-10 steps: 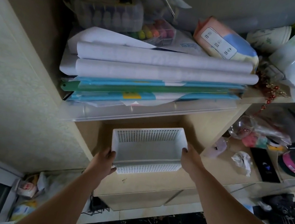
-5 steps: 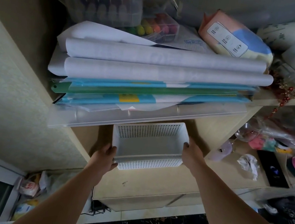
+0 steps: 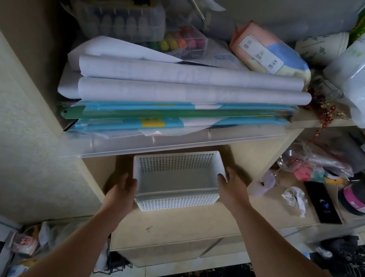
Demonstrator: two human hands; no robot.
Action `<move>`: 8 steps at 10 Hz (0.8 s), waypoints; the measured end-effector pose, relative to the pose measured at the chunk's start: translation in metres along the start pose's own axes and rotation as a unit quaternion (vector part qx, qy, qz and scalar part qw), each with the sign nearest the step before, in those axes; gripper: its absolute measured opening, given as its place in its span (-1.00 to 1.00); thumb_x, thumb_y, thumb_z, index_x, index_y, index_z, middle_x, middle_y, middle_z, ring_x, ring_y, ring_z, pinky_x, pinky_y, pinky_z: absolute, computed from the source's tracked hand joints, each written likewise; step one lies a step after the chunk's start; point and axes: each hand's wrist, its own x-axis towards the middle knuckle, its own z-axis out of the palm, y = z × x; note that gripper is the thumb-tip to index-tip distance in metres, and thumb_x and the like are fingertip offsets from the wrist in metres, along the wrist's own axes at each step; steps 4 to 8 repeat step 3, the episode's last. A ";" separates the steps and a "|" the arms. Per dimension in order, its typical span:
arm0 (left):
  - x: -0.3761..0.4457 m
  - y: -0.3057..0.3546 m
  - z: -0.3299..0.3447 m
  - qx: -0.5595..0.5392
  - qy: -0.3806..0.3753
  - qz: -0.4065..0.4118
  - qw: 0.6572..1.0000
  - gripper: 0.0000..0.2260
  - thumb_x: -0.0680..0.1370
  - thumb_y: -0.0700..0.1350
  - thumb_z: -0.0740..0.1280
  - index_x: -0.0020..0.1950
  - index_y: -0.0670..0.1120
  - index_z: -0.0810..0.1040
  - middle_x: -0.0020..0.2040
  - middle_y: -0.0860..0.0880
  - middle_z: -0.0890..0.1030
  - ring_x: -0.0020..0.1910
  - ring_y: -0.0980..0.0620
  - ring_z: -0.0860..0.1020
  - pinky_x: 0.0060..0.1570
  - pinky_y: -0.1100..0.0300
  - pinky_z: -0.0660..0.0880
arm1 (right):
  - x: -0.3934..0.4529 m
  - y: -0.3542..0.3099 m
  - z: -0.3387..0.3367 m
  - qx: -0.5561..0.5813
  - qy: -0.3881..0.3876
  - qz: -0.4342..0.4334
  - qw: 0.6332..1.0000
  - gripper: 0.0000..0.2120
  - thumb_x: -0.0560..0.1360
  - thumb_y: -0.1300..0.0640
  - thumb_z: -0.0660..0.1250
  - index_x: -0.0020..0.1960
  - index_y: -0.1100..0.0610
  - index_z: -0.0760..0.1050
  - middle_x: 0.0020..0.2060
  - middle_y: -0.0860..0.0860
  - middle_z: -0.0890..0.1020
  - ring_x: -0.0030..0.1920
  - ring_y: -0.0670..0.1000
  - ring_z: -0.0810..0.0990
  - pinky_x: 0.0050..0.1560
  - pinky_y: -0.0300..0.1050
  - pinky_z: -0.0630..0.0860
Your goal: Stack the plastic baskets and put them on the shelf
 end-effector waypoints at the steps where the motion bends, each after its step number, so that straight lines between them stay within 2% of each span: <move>1: -0.021 0.007 -0.004 0.040 0.005 0.075 0.996 -0.50 0.69 -0.04 0.25 0.64 -0.05 0.30 0.52 -0.14 0.49 0.47 -0.21 0.49 0.37 -0.07 0.47 | -0.030 -0.004 -0.024 -0.012 0.017 -0.033 0.999 -0.60 0.67 0.02 0.22 0.46 0.14 0.45 0.31 0.12 0.59 0.29 0.17 0.57 0.21 -0.02 0.46; 2: -0.029 0.005 -0.008 0.082 0.001 0.096 0.992 -0.53 0.64 -0.08 0.32 0.56 -0.01 0.40 0.44 -0.14 0.56 0.39 -0.20 0.55 0.36 -0.16 0.52 | -0.053 -0.007 -0.037 -0.004 0.013 -0.048 0.999 -0.64 0.68 0.02 0.21 0.41 0.12 0.51 0.27 0.10 0.62 0.30 0.14 0.57 0.18 -0.11 0.41; 3: -0.039 0.009 -0.009 0.115 -0.009 0.127 0.985 -0.51 0.63 -0.08 0.35 0.56 -0.04 0.39 0.46 -0.13 0.54 0.40 -0.18 0.55 0.34 -0.12 0.53 | -0.079 -0.012 -0.053 0.012 0.033 -0.033 0.999 -0.63 0.69 0.01 0.20 0.41 0.14 0.52 0.30 0.10 0.62 0.31 0.14 0.57 0.18 -0.12 0.40; 8: -0.039 0.009 -0.009 0.115 -0.009 0.127 0.985 -0.51 0.63 -0.08 0.35 0.56 -0.04 0.39 0.46 -0.13 0.54 0.40 -0.18 0.55 0.34 -0.12 0.53 | -0.079 -0.012 -0.053 0.012 0.033 -0.033 0.999 -0.63 0.69 0.01 0.20 0.41 0.14 0.52 0.30 0.10 0.62 0.31 0.14 0.57 0.18 -0.12 0.40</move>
